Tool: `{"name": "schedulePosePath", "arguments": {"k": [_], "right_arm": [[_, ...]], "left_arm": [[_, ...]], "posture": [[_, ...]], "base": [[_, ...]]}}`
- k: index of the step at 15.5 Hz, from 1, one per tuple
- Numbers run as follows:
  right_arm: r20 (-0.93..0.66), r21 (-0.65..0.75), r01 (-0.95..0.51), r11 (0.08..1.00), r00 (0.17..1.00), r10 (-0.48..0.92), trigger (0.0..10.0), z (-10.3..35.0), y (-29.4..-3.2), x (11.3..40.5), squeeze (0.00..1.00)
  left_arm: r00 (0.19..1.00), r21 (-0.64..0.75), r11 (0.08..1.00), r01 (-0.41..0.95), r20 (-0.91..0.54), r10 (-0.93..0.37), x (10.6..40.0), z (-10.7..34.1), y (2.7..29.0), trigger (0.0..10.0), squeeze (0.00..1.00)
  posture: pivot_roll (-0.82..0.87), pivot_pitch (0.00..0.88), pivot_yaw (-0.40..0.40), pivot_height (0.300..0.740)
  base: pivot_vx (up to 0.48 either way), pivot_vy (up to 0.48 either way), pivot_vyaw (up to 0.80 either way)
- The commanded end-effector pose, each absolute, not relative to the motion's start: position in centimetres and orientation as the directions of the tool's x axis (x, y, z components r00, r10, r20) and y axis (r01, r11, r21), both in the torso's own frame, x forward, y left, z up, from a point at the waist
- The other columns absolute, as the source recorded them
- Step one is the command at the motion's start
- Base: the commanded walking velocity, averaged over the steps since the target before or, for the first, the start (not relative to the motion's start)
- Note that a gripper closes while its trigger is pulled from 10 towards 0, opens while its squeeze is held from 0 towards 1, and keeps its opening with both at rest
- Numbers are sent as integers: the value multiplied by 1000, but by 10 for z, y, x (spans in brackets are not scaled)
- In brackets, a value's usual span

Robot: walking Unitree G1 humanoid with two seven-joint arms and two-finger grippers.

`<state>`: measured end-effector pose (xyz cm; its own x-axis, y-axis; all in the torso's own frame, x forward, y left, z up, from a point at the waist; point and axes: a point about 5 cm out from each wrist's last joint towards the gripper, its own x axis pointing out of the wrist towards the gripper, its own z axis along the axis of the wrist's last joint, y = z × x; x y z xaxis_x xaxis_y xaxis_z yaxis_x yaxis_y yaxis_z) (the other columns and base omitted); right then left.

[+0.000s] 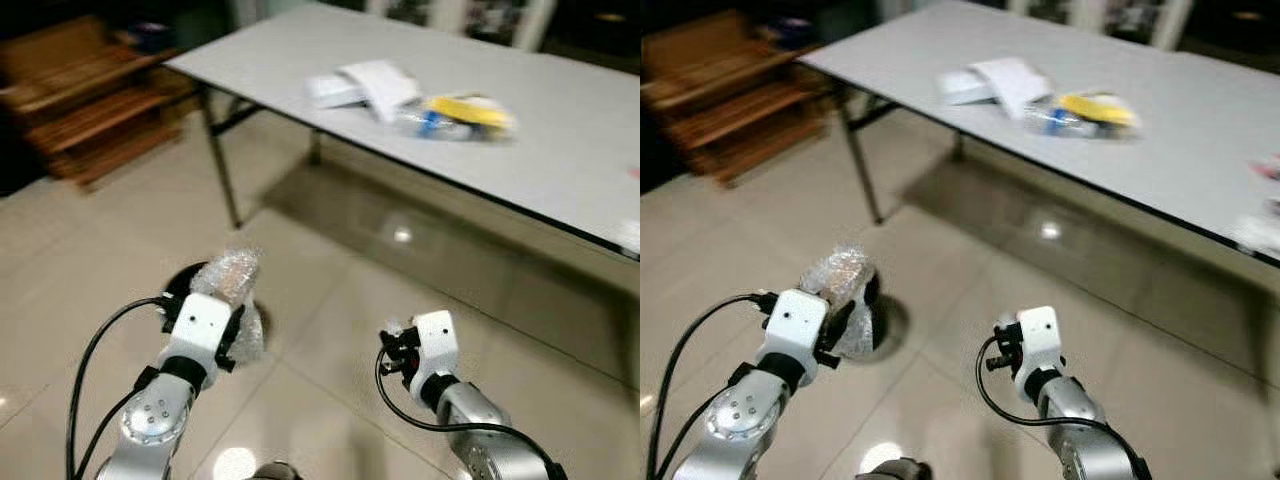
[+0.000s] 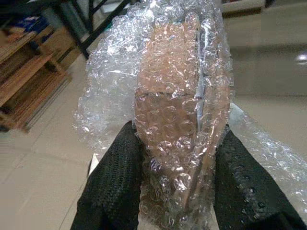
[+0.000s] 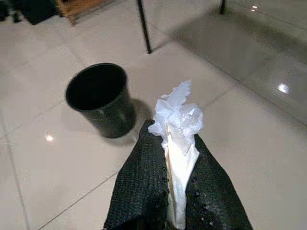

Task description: Picking trash to rubbish bin

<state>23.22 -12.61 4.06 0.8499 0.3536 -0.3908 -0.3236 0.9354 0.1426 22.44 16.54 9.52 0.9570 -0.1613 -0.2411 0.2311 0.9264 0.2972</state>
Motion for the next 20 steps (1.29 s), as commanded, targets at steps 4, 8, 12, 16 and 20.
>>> {"name": "schedulePosePath", "arguments": {"k": [4, 8, 12, 16, 20], "right_arm": [[-379, 153, -341, 928, 847, 373, 10000, 37, -120, 234, 0], [-373, 146, -379, 914, 834, 406, 10000, 35, -112, 241, 0], [-365, 136, -404, 904, 828, 425, 10000, 36, -107, 248, 0], [-360, 142, -401, 905, 830, 425, 10000, 34, -104, 251, 0], [-364, 134, -383, 914, 839, 405, 10000, 32, -106, 257, 0]], "left_arm": [[950, 285, 925, 252, -254, -181, 225, 84, 161, 10000, 0], [951, 285, 929, 236, -266, -160, 220, 77, 165, 10000, 0], [951, 285, 931, 227, -271, -149, 218, 74, 168, 10000, 0], [953, 285, 935, 213, -271, -134, 216, 72, 169, 10000, 0], [954, 287, 935, 207, -272, -128, 215, 71, 170, 10000, 0]], "posture": [[47, 67, 31, 740], [63, 65, 5, 740], [75, 64, -12, 740], [85, 65, -28, 740], [103, 57, -46, 740]], "base": [[131, 0, 800], [323, 0, 800], [332, 0, 800], [332, 0, 600], [330, 0, 0]]}}
